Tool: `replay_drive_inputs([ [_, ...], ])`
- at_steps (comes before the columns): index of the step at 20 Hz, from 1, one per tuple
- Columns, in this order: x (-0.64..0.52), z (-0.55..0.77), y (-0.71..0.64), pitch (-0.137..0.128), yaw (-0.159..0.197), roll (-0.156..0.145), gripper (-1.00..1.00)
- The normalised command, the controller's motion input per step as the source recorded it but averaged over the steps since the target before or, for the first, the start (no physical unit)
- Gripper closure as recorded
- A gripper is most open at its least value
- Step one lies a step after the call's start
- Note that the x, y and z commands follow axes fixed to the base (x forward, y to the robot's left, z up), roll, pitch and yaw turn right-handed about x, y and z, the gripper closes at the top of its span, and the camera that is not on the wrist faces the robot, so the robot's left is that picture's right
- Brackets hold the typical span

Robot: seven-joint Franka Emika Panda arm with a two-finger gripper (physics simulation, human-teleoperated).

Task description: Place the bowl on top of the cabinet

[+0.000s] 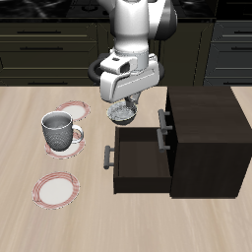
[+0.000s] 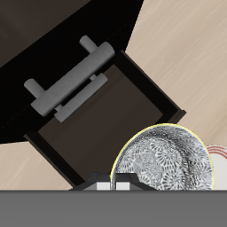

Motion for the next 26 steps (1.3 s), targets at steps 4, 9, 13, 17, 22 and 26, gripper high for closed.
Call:
replay_drive_inputs([
  [4,-0.11,0.43,0.11,0.029,-0.294,0.038,1.0],
  [9,-0.16,0.41,0.19,0.039,-0.241,0.04,1.0],
  [13,-0.1,0.4,0.04,0.025,-0.232,-0.022,1.0],
  [17,-0.14,0.32,0.04,0.011,-0.118,0.025,1.0],
  [22,-0.12,0.47,0.04,-0.024,-0.087,0.008,1.0],
  [26,-0.04,0.32,0.07,-0.041,-0.02,-0.014,1.0],
])
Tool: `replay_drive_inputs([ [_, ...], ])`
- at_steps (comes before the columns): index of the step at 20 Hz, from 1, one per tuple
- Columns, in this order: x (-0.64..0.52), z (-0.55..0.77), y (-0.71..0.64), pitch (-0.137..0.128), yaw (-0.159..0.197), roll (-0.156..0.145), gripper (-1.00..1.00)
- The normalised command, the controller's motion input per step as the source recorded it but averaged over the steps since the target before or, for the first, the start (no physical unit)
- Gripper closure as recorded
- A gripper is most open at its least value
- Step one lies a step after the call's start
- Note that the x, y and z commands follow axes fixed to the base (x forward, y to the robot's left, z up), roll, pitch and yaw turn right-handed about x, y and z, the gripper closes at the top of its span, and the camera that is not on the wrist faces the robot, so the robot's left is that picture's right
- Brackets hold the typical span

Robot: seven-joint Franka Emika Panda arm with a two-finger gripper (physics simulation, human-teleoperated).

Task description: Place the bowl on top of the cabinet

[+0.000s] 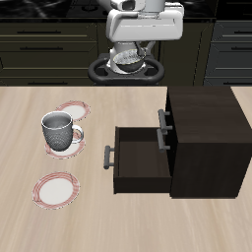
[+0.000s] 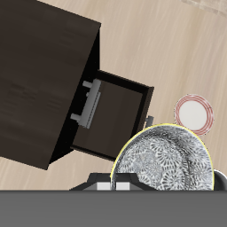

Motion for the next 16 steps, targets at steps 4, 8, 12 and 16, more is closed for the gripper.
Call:
replay_drive_inputs([
  [4,0.04,0.21,0.06,-0.023,0.002,-0.006,1.0],
  [8,0.05,0.27,0.18,-0.029,-0.069,0.0,1.0],
  [12,0.0,0.15,0.34,-0.01,-0.05,0.025,1.0],
  [16,-0.01,0.15,0.51,-0.026,-0.056,0.024,1.0],
])
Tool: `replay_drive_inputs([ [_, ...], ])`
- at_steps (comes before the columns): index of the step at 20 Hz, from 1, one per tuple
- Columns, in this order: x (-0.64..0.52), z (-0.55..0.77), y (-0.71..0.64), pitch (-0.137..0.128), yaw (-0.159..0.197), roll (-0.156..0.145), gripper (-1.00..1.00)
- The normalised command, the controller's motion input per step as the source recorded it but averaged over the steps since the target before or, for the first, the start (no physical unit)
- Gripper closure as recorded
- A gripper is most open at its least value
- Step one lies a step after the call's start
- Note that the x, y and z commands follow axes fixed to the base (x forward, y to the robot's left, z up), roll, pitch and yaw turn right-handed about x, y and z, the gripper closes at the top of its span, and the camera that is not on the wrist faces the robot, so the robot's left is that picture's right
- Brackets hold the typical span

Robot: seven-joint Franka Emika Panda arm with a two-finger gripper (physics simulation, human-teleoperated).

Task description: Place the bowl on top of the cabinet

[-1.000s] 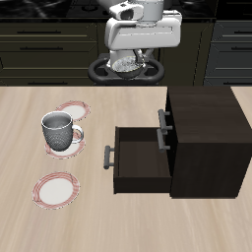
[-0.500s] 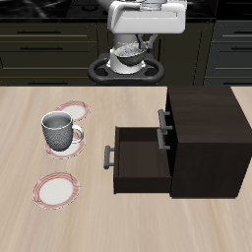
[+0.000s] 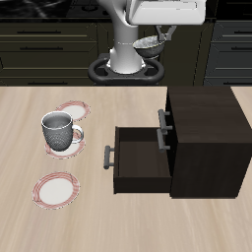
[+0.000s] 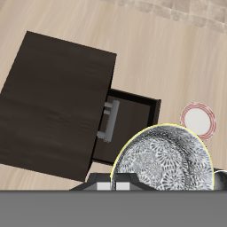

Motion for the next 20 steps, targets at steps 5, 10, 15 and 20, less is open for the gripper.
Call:
replay_drive_inputs([
  [5,0.05,0.08,0.51,-0.014,-0.027,0.037,1.0],
  [10,0.11,0.09,0.3,0.012,-0.084,0.031,1.0],
  [15,0.08,0.02,0.35,-0.017,-0.003,0.03,1.0],
  [20,0.16,-0.1,0.24,0.013,-0.028,0.006,1.0],
])
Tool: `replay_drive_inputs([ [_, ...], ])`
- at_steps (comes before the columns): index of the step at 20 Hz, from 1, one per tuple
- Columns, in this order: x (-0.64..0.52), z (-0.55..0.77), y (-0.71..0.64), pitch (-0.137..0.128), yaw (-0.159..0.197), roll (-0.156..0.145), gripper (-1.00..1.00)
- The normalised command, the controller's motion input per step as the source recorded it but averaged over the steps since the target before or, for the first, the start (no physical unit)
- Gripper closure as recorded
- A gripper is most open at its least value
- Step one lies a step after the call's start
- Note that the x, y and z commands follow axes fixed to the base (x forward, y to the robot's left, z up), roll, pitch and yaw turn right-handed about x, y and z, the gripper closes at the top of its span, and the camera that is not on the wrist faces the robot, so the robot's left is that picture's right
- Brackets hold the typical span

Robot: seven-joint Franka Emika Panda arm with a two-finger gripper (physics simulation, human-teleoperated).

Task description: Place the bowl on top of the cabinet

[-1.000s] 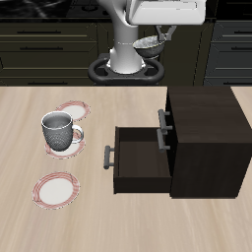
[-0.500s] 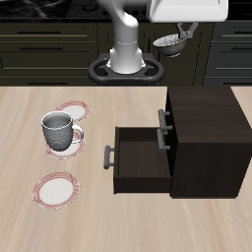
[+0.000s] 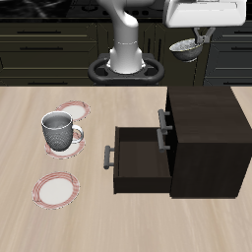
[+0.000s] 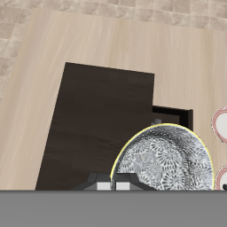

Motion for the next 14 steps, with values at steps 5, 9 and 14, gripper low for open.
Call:
replay_drive_inputs([
  [5,0.15,-0.08,0.22,-0.024,0.004,0.002,1.0],
  [9,0.1,-0.1,0.05,0.001,-0.011,-0.02,1.0],
  [14,0.18,-0.31,0.16,0.011,-0.015,0.011,1.0],
])
